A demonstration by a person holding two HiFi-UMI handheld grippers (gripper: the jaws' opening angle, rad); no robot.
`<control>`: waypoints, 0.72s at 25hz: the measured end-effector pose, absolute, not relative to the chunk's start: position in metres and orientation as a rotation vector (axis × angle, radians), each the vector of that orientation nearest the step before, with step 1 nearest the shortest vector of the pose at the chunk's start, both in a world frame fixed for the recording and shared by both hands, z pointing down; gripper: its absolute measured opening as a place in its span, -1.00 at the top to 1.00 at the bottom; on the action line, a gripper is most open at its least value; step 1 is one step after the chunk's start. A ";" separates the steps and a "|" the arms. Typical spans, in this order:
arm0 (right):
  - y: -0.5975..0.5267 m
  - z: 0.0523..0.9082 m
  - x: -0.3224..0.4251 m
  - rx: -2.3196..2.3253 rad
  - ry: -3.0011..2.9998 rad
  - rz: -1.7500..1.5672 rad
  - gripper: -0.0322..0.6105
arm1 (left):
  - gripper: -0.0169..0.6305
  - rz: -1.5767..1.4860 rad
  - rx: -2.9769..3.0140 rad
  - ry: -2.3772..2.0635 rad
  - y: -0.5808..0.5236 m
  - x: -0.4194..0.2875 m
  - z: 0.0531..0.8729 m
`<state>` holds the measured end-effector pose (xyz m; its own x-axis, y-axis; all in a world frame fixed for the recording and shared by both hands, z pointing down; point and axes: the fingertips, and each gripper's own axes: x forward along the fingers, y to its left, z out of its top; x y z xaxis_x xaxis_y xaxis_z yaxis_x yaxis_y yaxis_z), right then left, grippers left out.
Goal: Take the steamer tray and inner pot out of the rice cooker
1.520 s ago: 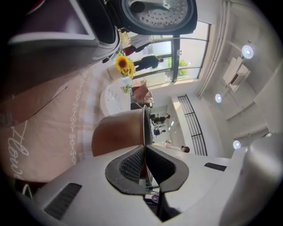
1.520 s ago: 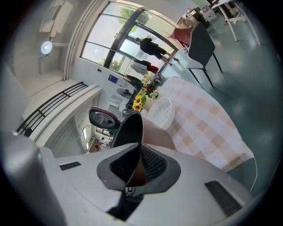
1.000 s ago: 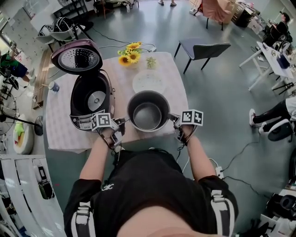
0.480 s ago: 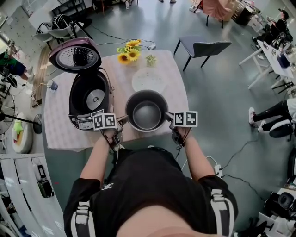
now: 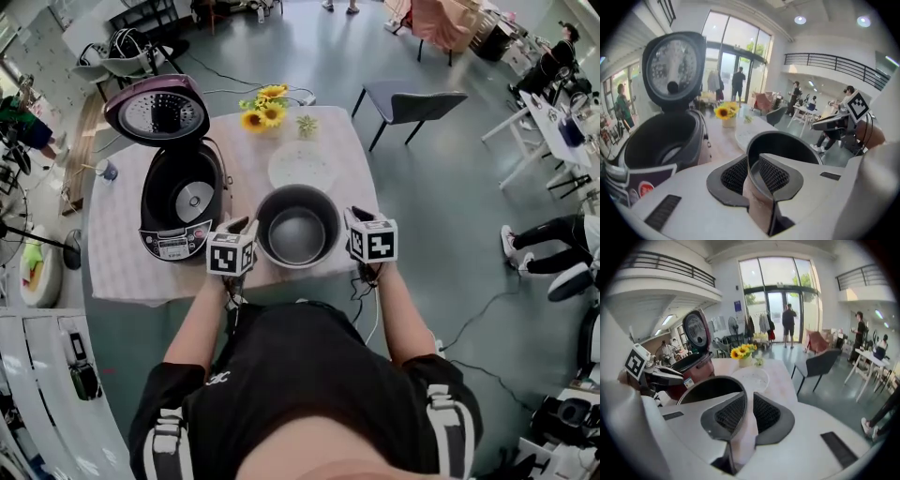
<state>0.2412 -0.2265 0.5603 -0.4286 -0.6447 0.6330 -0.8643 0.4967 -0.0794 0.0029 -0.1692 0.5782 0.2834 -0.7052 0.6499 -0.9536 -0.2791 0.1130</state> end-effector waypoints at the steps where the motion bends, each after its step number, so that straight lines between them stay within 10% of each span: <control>1: -0.231 0.543 0.235 1.263 -2.271 0.440 0.71 | 0.73 0.645 2.121 -1.517 -0.174 0.003 0.563; 18: -0.231 0.313 0.166 1.723 -2.820 -0.303 0.89 | 0.89 0.047 2.471 -2.000 -0.194 -0.039 0.330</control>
<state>0.1656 -0.2309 0.3133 -0.4492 -0.8596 -0.2437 -0.8917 0.4483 0.0625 -0.0390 -0.1938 0.3300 0.2086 -0.9780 -0.0005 -0.9769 -0.2083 -0.0476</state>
